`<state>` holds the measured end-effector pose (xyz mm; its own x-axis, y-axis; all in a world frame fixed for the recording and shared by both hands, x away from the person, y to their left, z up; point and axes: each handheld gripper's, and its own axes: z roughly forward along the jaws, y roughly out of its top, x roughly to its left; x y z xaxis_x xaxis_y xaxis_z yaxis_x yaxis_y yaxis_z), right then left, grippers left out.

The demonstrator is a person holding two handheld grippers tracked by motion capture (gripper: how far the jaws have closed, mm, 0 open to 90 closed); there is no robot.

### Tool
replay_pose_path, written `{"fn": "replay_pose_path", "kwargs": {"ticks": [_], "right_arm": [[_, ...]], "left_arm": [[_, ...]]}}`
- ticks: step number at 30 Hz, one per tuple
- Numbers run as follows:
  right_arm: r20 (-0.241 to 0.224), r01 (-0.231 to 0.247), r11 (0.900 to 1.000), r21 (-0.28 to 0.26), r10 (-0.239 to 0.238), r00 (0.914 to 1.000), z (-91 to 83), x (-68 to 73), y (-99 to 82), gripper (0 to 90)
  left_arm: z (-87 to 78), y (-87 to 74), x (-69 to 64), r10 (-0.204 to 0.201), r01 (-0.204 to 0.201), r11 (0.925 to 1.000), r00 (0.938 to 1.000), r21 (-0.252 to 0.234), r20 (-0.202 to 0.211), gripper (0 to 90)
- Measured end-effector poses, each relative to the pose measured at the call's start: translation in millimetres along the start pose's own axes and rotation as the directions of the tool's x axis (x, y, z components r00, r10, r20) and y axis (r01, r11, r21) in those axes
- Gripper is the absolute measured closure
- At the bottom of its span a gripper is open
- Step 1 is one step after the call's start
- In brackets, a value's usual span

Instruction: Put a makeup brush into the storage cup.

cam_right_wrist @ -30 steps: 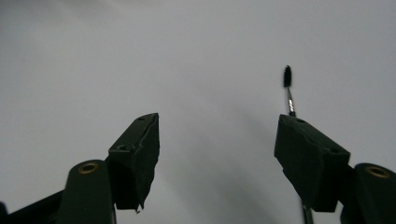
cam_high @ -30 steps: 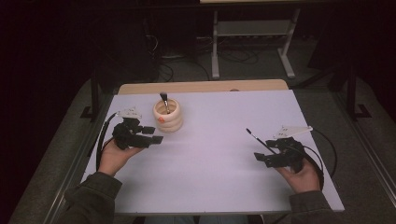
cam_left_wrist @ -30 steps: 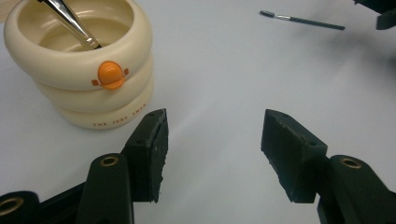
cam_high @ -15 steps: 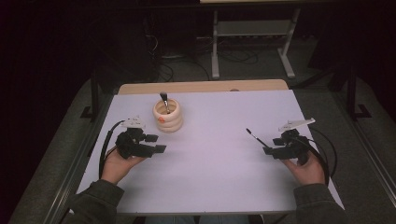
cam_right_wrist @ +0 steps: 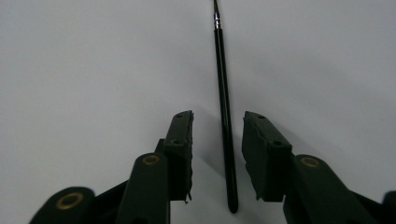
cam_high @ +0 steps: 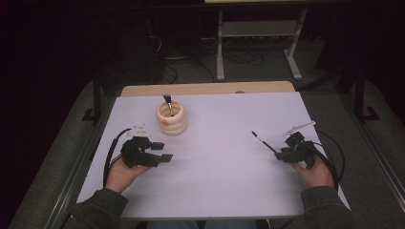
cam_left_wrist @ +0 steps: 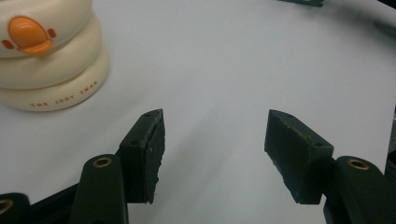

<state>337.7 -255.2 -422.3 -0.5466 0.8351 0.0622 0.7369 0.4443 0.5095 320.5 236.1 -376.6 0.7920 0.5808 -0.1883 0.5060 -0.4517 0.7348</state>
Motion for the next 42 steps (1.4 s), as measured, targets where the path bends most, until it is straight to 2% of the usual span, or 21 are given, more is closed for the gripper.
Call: {"fn": "replay_pose_path", "kwargs": {"ticks": [8,9,10,12,18,20,28,32,34,39,40,42], "right_arm": [[0.007,-0.024,0.9984,0.052,0.023,0.9997,8.7,-2.3,1.9,72.9],[0.012,-0.017,0.9982,0.058,0.016,0.9998,8.8,-1.9,2.1,73.8],[0.021,-0.001,0.9985,0.056,0.000,0.9998,9.2,-1.0,2.2,75.3],[0.024,-0.012,0.9980,0.062,0.011,0.9997,9.5,0.7,3.2,76.5],[0.035,0.021,0.9967,0.079,-0.024,0.9991,11.1,3.2,5.3,82.0],[0.027,-0.002,0.9958,0.092,-0.001,0.9996,11.1,3.1,6.9,84.0],[0.034,0.019,0.9904,0.137,-0.023,0.9992,12.5,4.1,13.7,85.1],[0.027,0.001,0.9925,0.123,-0.004,0.9996,11.3,2.9,12.1,85.2],[0.040,0.009,0.9934,0.115,-0.013,0.9991,10.5,3.7,11.0,85.2],[0.024,0.002,0.9974,0.072,-0.003,0.9997,4.6,0.8,9.9,85.2],[0.019,-0.008,0.9974,0.072,0.007,0.9998,3.4,1.1,9.8,85.2],[0.017,-0.001,0.9975,0.071,-0.001,0.9999,3.1,0.8,8.9,85.2]], "left_arm": [[0.1,-0.7,-0.8,0.002,-0.002,1.0000,1.0000,-0.004,0.005,37.4],[0.2,-1.1,-1.1,-0.010,0.010,0.9999,0.9999,-0.005,0.004,37.4],[0.3,-1.4,-0.6,-0.008,0.008,1.0000,1.0000,-0.004,0.004,37.3],[1.0,-1.9,-0.4,-0.007,0.007,1.0000,1.0000,-0.004,0.004,37.3],[3.4,-2.0,-1.8,-0.001,0.001,1.0000,1.0000,-0.001,0.007,37.4],[3.3,-1.5,-2.6,-0.005,0.005,1.0000,1.0000,-0.002,0.006,37.5],[2.1,-0.8,-4.6,-0.004,0.004,0.9999,0.9999,-0.011,0.010,37.8],[0.8,-0.6,-3.7,-0.005,0.005,0.9999,0.9999,-0.013,0.014,37.9],[0.2,-0.1,-2.9,-0.008,0.008,0.9998,0.9999,-0.017,0.013,38.0],[0.4,2.6,-2.9,-0.011,0.012,0.9997,0.9998,-0.021,0.018,38.1],[0.3,3.3,-2.9,-0.008,0.008,0.9998,0.9998,-0.020,0.018,38.1],[0.9,3.8,-2.6,-0.004,0.004,0.9998,0.9998,-0.017,0.021,38.0]]}}
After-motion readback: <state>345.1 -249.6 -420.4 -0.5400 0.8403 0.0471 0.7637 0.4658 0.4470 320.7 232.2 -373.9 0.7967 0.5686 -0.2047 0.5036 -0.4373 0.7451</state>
